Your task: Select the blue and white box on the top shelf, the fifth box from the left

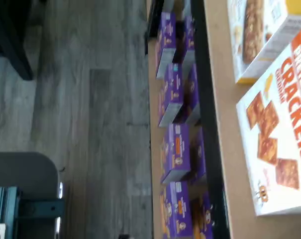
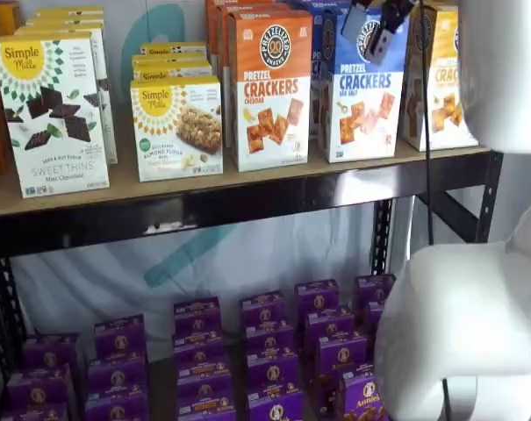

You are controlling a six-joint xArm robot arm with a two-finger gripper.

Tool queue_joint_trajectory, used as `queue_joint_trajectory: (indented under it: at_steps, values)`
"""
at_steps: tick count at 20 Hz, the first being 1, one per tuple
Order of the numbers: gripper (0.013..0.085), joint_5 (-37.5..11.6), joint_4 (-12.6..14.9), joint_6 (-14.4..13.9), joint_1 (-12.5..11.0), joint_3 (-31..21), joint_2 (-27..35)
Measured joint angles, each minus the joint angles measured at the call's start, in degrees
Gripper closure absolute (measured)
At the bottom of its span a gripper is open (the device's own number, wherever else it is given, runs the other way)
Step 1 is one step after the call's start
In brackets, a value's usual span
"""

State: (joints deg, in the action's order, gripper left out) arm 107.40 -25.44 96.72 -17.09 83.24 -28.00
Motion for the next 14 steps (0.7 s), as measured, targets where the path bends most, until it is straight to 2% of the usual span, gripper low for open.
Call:
queue_joint_trajectory:
  at_steps: [5,11,14]
  values:
    - [0.013,-2.2,-1.5,-2.6,1.1,2.9,0.2]
    - [0.013,-7.2,-3.3,-2.6,0.3,4.1,1.5]
    - [0.013,-11.7,-1.6,-1.7,0.8,4.2,2.5]
